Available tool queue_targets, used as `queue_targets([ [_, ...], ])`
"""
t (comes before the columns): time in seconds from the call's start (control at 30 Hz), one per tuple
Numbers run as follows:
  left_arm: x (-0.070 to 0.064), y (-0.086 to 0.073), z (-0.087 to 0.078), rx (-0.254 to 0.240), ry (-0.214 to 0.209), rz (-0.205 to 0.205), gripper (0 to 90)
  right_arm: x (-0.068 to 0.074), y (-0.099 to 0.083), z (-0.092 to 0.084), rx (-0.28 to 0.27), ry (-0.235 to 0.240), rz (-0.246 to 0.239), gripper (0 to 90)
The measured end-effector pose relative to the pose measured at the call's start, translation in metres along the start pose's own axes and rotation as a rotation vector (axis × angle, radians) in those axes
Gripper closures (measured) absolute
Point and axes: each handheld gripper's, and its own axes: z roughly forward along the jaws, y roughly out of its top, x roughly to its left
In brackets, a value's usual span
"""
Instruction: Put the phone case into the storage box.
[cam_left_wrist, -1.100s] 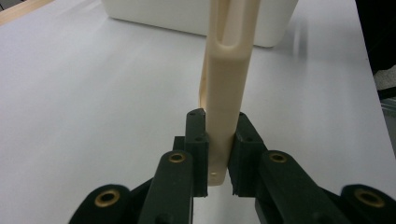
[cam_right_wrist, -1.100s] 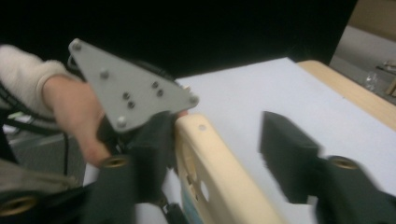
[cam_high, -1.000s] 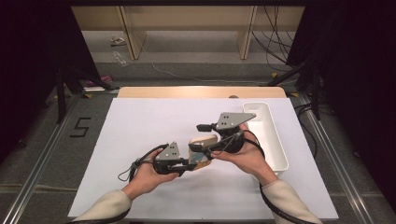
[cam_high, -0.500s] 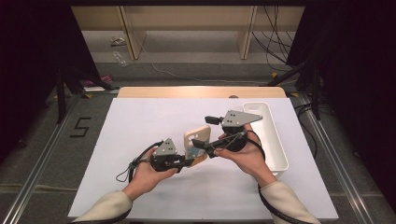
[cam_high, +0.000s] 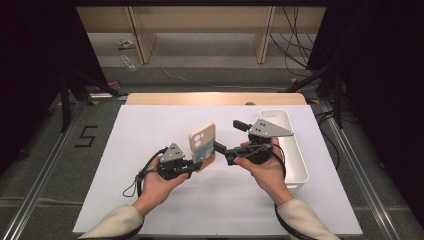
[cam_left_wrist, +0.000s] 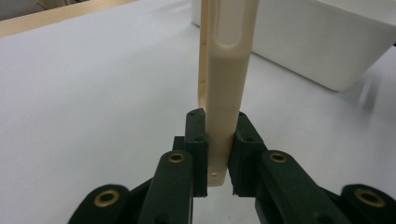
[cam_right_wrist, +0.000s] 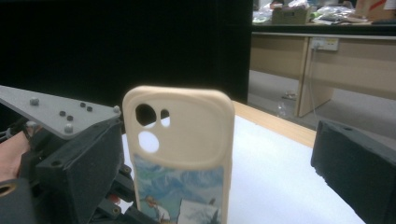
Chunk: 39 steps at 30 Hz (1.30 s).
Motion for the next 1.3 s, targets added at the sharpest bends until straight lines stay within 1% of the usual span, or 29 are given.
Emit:
queue_targets([
  [0.13, -0.001, 0.002, 0.002, 0.006, 0.016, -0.025, 79.3, -0.001, -0.005, -0.001, 0.002, -0.022, 0.010, 1.3],
  [0.37, -0.001, 0.006, 0.007, 0.018, 0.031, -0.047, 79.3, -0.002, -0.008, -0.004, -0.009, -0.058, 0.024, 0.4],
  [0.53, -0.002, 0.008, 0.009, 0.016, 0.029, -0.044, 79.3, -0.002, -0.008, -0.004, -0.009, -0.067, 0.024, 0.4],
  [0.6, -0.001, 0.008, 0.009, 0.017, 0.029, -0.048, 79.3, -0.001, -0.008, -0.004, -0.016, -0.075, 0.021, 0.4],
  [0.73, -0.001, 0.009, 0.010, 0.015, 0.035, -0.052, 79.3, 0.000, -0.008, -0.003, -0.019, -0.079, 0.027, 0.4],
  [0.9, -0.004, 0.011, 0.012, 0.013, 0.033, -0.051, 79.3, 0.001, -0.009, -0.002, -0.020, -0.084, 0.024, 0.4],
  [0.97, -0.005, 0.012, 0.014, 0.015, 0.032, -0.054, 79.3, 0.001, -0.009, -0.001, -0.019, -0.083, 0.032, 0.4],
  [1.23, -0.010, 0.013, 0.018, 0.024, 0.023, -0.044, 79.3, 0.002, -0.010, 0.000, -0.018, -0.087, 0.040, 0.4],
  [1.3, -0.011, 0.014, 0.019, 0.020, 0.022, -0.040, 79.3, 0.002, -0.010, 0.001, -0.017, -0.086, 0.043, 0.3],
])
